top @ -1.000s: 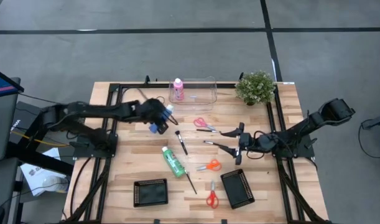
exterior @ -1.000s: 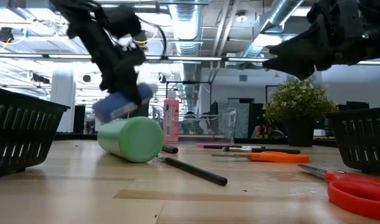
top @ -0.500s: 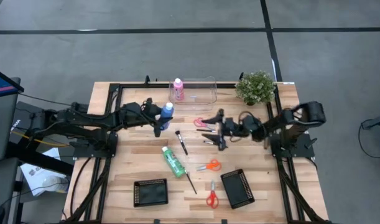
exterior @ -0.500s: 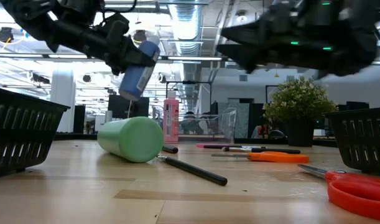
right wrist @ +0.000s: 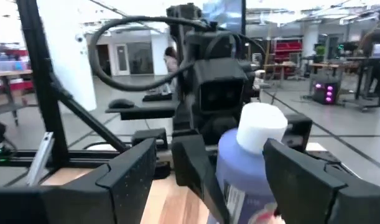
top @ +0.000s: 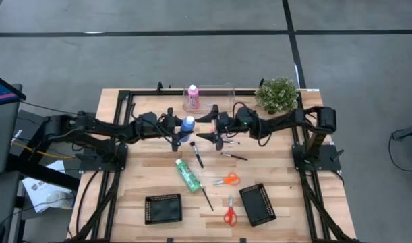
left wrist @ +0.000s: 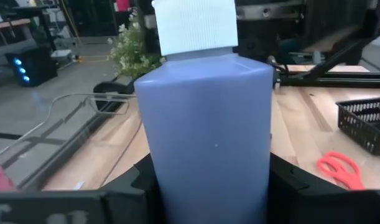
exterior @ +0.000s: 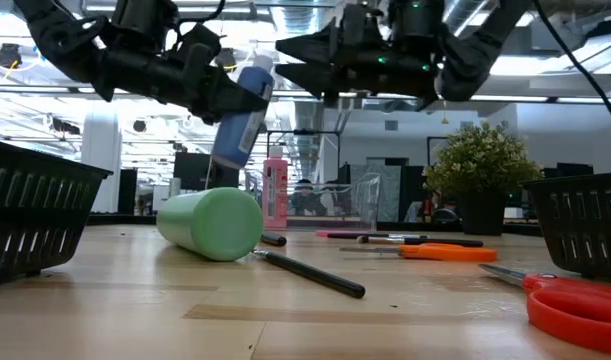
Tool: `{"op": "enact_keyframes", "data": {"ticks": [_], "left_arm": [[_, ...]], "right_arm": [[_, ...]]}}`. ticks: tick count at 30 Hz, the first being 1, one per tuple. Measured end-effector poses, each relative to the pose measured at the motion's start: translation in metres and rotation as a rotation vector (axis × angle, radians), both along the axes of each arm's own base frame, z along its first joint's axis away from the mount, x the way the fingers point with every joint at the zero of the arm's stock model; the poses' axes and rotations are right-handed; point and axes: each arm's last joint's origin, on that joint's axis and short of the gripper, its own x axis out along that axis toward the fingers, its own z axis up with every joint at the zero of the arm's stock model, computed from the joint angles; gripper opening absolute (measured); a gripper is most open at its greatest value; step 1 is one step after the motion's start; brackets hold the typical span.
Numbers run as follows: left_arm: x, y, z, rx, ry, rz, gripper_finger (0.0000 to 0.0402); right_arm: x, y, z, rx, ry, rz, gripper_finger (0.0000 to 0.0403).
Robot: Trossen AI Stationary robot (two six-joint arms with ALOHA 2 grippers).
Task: Pick & Place Paint Supplies
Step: Put the blue paint bottle into the transparent bin
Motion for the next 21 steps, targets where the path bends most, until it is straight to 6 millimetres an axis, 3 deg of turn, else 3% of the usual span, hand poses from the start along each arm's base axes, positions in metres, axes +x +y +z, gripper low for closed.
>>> {"op": "enact_keyframes", "data": {"ticks": [21], "left_arm": [[0.003,0.0,0.0,0.013,-0.03,-0.023,0.0158]], "right_arm": [[0.013,-0.017,0.016,0.012,0.037,-0.042,0.0279]]}}
